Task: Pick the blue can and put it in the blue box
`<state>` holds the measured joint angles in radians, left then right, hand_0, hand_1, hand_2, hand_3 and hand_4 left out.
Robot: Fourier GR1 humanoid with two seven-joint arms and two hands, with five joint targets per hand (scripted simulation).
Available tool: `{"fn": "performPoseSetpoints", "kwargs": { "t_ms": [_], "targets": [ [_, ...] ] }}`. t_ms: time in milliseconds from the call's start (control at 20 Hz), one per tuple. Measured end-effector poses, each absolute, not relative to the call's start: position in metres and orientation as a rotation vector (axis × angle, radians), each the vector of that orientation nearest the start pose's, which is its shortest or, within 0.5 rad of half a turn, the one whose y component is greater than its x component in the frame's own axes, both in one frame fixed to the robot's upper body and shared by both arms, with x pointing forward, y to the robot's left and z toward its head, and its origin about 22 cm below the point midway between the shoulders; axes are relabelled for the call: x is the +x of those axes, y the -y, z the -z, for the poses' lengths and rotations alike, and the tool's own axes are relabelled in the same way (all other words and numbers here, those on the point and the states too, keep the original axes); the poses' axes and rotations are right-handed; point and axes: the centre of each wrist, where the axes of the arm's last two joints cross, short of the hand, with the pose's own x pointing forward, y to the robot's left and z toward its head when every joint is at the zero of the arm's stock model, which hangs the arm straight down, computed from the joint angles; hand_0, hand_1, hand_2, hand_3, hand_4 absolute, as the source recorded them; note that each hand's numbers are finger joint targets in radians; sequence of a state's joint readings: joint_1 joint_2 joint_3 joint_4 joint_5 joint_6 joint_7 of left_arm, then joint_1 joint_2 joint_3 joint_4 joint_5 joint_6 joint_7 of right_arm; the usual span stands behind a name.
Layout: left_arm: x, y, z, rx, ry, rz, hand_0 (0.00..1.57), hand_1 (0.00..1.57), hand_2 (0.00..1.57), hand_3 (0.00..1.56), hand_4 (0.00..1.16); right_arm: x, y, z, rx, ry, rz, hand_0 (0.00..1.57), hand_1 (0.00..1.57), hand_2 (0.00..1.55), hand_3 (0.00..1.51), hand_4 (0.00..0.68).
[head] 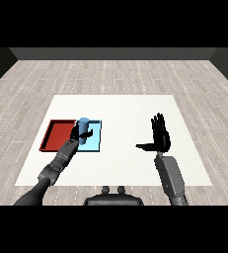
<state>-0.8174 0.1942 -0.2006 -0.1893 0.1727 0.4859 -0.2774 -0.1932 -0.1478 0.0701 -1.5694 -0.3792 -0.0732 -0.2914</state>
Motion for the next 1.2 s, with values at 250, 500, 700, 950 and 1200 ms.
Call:
{"fn": "performPoseSetpoints", "kwargs": {
  "t_ms": [250,500,700,950,1200],
  "targets": [
    [0.372,-0.231,0.068,0.562,1.208,0.089,0.58,0.58,0.59,0.51,0.54,0.288,0.235,-0.053,0.259,1.977,0.172,0.00,0.00,0.00,0.00,0.000],
    [0.370,-0.234,0.071,0.595,1.114,0.138,0.00,0.00,0.00,0.00,0.00,0.287,0.244,-0.055,0.275,1.991,0.180,0.00,0.00,0.00,0.00,0.000],
    [0.370,-0.238,0.071,0.657,1.109,0.126,0.00,0.00,0.00,0.00,0.00,0.284,0.241,-0.061,0.268,2.008,0.161,0.00,0.00,0.00,0.00,0.000],
    [0.375,-0.237,0.065,0.695,1.203,0.042,0.00,0.00,0.00,0.00,0.00,0.282,0.239,-0.061,0.268,2.015,0.152,0.00,0.00,0.00,0.00,0.000],
    [0.397,-0.224,0.030,0.558,1.582,-0.043,0.00,0.00,0.00,0.00,0.00,0.280,0.239,-0.059,0.256,2.020,0.131,0.00,0.00,0.00,0.00,0.000]
  ]
}}
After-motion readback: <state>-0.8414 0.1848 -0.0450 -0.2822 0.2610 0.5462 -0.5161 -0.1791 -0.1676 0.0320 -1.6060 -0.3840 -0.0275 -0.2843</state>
